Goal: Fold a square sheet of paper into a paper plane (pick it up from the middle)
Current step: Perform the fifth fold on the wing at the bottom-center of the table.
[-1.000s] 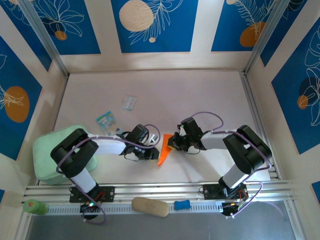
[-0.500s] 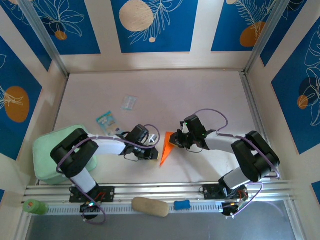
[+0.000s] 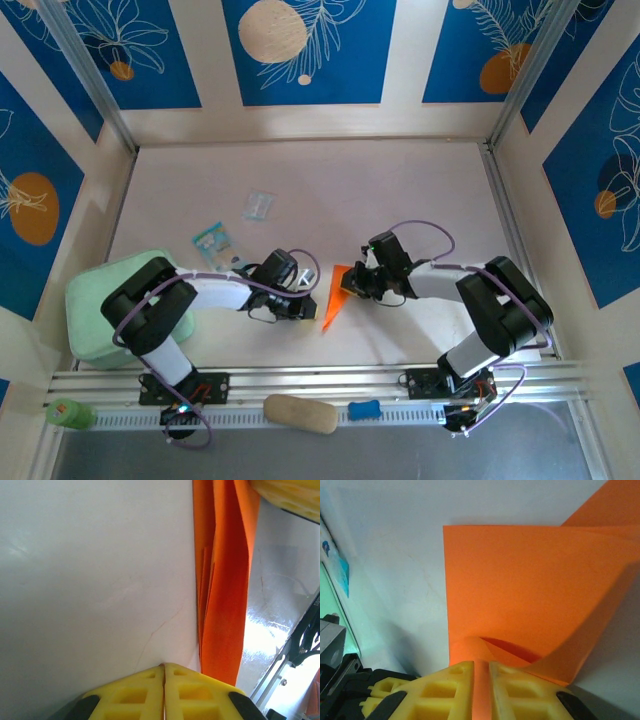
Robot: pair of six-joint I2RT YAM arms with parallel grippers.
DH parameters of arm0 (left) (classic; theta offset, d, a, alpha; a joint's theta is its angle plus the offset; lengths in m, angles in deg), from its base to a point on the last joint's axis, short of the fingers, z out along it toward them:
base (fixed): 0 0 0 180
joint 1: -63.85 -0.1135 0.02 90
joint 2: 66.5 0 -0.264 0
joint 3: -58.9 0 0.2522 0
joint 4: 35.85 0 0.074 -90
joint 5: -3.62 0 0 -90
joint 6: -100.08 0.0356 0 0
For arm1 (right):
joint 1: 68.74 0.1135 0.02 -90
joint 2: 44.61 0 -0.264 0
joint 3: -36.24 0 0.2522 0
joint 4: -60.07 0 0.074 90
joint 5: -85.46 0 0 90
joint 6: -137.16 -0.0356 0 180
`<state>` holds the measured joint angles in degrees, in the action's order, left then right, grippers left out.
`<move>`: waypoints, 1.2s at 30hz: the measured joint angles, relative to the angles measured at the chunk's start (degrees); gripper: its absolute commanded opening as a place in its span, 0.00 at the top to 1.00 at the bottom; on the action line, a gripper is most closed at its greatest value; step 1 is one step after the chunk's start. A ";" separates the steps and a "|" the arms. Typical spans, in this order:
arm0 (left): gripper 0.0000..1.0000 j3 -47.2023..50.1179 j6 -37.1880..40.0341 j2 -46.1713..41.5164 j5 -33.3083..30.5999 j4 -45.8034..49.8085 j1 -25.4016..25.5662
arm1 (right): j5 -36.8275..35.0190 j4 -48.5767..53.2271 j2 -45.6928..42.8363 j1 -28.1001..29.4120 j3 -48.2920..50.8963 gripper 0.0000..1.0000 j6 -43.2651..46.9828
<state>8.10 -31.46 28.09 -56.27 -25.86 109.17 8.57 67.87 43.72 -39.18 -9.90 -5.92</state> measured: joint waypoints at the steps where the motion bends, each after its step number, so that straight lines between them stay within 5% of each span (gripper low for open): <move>1: 0.93 0.02 0.00 0.00 0.00 -0.02 0.00 | -0.02 0.20 0.00 -0.33 0.00 0.84 0.17; 36: 0.97 0.02 0.02 0.15 0.11 -0.17 0.00 | -0.68 0.39 -0.39 -1.31 0.52 0.84 0.20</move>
<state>8.12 -31.44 28.24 -56.16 -26.04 109.17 7.89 68.27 43.33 -40.49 -9.37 -5.72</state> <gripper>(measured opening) 0.043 0.161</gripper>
